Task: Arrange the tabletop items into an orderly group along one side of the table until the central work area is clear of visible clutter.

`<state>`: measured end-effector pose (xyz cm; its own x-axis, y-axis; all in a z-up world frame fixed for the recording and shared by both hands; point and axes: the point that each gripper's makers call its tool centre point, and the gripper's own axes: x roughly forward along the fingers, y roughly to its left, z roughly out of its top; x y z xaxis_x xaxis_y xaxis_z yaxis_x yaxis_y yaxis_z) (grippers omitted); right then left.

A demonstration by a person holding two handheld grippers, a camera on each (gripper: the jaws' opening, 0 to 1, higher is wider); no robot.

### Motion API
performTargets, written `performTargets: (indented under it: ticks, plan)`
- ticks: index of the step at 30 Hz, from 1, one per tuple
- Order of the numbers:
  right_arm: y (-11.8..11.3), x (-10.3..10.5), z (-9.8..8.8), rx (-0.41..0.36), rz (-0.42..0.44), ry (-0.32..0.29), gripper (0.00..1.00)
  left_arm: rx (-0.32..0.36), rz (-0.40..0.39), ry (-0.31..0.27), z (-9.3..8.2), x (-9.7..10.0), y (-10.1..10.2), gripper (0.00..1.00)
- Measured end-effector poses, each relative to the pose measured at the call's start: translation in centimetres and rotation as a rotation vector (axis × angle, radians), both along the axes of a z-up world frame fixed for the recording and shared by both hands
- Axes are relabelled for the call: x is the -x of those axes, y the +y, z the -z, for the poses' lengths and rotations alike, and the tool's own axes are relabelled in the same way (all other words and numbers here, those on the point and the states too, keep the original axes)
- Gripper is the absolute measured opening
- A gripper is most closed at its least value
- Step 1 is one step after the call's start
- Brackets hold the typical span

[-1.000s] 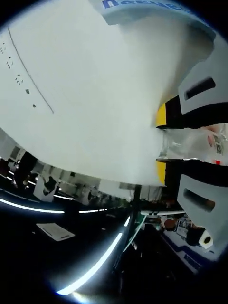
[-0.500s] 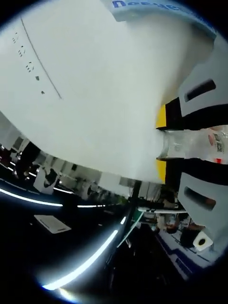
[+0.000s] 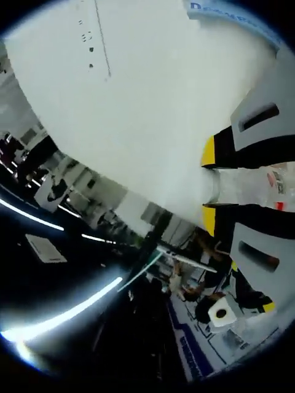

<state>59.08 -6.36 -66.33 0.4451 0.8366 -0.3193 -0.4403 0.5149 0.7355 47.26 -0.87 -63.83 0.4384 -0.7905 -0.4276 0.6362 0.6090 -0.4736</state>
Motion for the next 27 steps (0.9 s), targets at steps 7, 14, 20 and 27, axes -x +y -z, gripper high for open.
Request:
performTargets:
  ticks: [7, 14, 20, 27]
  plan:
    - [1.5, 1.5, -1.4, 0.057, -0.087, -0.108, 0.18, -0.04, 0.082, -0.012, 2.0, -3.0, -1.4, 0.79]
    - [1.6, 2.3, -2.2, 0.094, -0.123, -0.17, 0.18, -0.058, 0.16, -0.018, 3.5, -4.5, -3.0, 0.75]
    - [2.2, 3.4, -3.0, 0.13, -0.157, -0.242, 0.18, -0.099, 0.233, -0.013, 5.2, -4.4, -4.0, 0.61]
    - [2.6, 4.1, -3.6, 0.166, -0.17, -0.302, 0.18, -0.113, 0.317, -0.044, 5.0, -3.1, -4.8, 0.4]
